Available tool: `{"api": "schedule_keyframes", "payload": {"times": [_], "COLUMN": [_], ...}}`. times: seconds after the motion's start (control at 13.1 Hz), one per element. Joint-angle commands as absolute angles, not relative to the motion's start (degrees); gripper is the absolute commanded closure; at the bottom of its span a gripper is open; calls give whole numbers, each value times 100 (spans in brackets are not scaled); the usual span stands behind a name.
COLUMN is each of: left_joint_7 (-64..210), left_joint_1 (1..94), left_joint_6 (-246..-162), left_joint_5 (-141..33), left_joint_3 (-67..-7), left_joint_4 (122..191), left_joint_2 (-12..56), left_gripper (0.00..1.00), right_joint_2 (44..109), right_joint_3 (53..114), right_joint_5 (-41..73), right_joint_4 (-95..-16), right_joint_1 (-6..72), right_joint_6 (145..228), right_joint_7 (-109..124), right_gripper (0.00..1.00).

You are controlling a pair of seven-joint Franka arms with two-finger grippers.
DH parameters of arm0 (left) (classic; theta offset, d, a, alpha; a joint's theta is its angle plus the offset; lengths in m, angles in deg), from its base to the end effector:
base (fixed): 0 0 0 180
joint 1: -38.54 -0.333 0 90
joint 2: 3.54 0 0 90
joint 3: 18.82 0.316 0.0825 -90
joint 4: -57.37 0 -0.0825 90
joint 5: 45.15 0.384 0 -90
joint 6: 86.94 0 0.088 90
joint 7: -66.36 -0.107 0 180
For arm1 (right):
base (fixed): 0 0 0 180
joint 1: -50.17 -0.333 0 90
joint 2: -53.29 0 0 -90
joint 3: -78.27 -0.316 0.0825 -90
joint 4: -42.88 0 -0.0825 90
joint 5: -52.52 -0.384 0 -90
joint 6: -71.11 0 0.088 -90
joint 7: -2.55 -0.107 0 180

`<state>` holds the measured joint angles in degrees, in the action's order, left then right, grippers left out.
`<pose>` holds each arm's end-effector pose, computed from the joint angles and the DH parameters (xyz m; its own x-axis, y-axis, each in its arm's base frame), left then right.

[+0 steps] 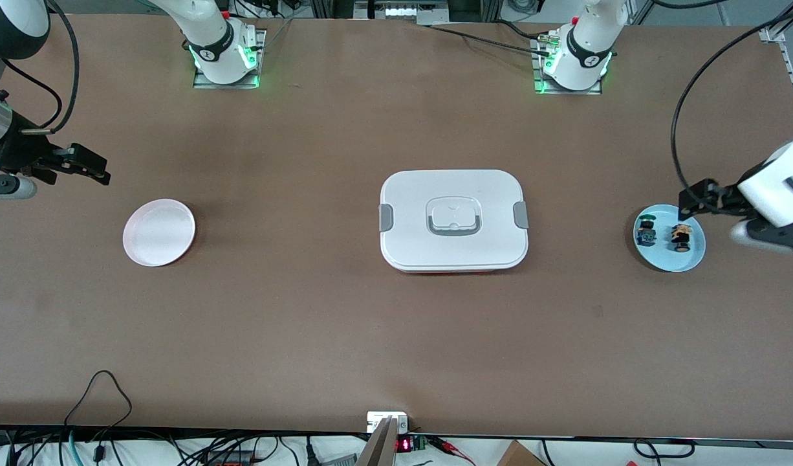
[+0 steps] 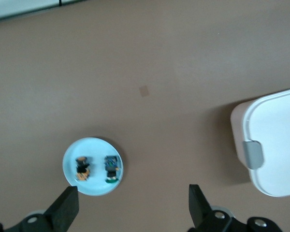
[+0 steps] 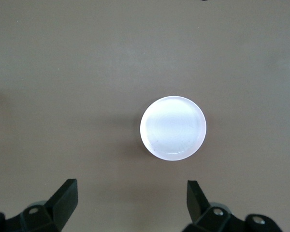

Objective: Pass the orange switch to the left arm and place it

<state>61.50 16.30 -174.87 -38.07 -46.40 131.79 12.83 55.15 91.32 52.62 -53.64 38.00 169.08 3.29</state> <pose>0.6298 0.0001 0.5953 0.9872 -0.1586 -0.0184 -0.1584 -0.9873 0.0089 0.5716 -0.0072 0.5647 1.0000 -0.0021 -0.0064 -0.0021 -1.0000 0.0090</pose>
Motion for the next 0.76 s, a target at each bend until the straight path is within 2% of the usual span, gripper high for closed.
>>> {"api": "schedule_keyframes", "payload": {"times": [0.0,0.08,0.15,0.38,0.61,0.69], "left_joint_7": [5453,5293,5257,5326,5353,5353], "left_joint_1": [2873,3296,3526,3546,3555,3546], "left_joint_6": [-17377,-17377,-17386,-17622,-18307,-18370], "left_joint_5": [-4637,-4638,-4638,-4585,-4576,-4576], "left_joint_3": [-2444,-1835,-1498,-1398,-1398,-1407], "left_joint_4": [13330,13514,13786,14857,15964,16125], "left_joint_2": [843,693,492,-133,-695,-767], "left_gripper": [0,0,0,0,0,0], "right_joint_2": [5531,5531,5531,5540,5540,5540], "right_joint_3": [9101,9101,9101,9101,9101,9101], "right_joint_5": [5243,5261,5252,5243,5243,5243], "right_joint_4": [-5231,-5231,-5222,-5222,-5222,-5231], "right_joint_1": [3830,3830,3830,3830,3830,3830], "right_joint_6": [16762,16727,16718,16717,16717,16717], "right_joint_7": [405,405,405,405,405,405], "right_gripper": [0,0,0,0,0,0]}}
